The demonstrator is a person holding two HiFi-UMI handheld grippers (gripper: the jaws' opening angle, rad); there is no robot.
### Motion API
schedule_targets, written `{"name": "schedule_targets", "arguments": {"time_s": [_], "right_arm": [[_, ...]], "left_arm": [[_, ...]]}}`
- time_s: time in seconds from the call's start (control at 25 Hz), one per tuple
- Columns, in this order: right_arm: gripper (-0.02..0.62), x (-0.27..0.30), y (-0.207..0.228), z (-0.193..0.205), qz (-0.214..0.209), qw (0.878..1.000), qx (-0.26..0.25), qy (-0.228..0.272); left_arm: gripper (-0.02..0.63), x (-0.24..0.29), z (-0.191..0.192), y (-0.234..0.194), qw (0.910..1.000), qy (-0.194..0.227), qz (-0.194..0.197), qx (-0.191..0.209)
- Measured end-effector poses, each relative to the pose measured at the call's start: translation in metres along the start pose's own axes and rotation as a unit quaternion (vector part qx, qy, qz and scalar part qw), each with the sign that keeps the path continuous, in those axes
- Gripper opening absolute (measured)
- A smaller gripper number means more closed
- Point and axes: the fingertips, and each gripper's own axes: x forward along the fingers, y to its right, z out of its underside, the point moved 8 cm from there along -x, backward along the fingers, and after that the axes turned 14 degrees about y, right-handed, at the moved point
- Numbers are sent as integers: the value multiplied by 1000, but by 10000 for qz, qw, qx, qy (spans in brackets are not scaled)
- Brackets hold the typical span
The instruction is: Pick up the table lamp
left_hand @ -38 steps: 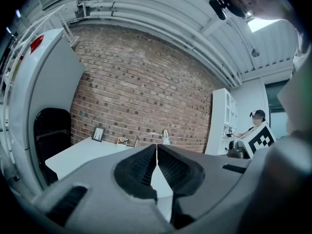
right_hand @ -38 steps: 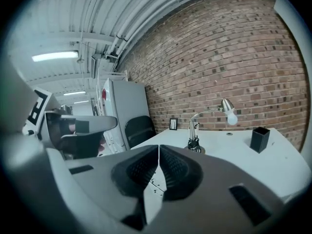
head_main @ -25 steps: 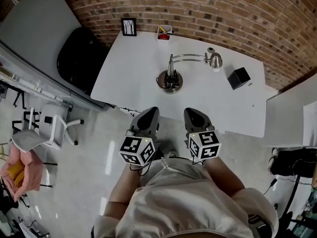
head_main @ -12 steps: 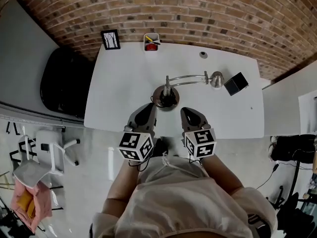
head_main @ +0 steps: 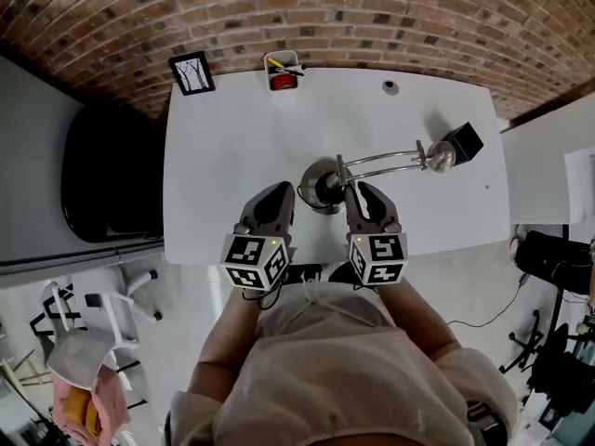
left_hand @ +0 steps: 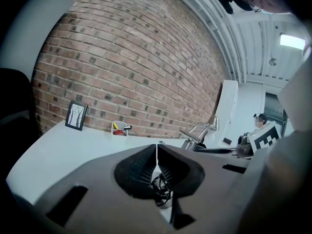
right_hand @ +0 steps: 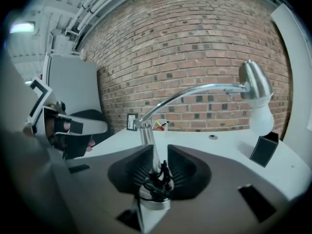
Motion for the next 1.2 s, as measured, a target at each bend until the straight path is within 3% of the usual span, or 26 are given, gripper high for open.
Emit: {"name": "schedule_targets", "arguments": {"time_s": [0.08,0.12,0.4,0.6,0.84,1.0,1.16,1.2], "right_arm": [[170,9,-5,9,-1,9999,71,-122],[192,14,-7,14,-13,9998,87,-195],[241,47,-14,22,-172,9998,-83,-65],[241,70,-17,15,-289,9989,-239,297],[239,79,-11,11,-52,9977,-493,470],[233,84,-17,0,-208,9945,-779,673],[64,88,-23,-2,-347,9947,-749,610],[54,88,-24,-2,-331,9949,-753,582]], "left_arm": [[20,3,8,-10,9999,-129,37,-47],[20,4,12,-14,9998,-182,51,-80],[20,13,44,-35,9984,-523,60,-202],[20,11,70,-48,9965,-773,-44,-315],[20,11,100,-50,9926,-1107,-67,-488],[20,12,118,-50,9895,-1320,-56,-581],[20,11,128,-48,9870,-1426,-93,-736],[20,11,129,-47,9864,-1444,-100,-775]]}}
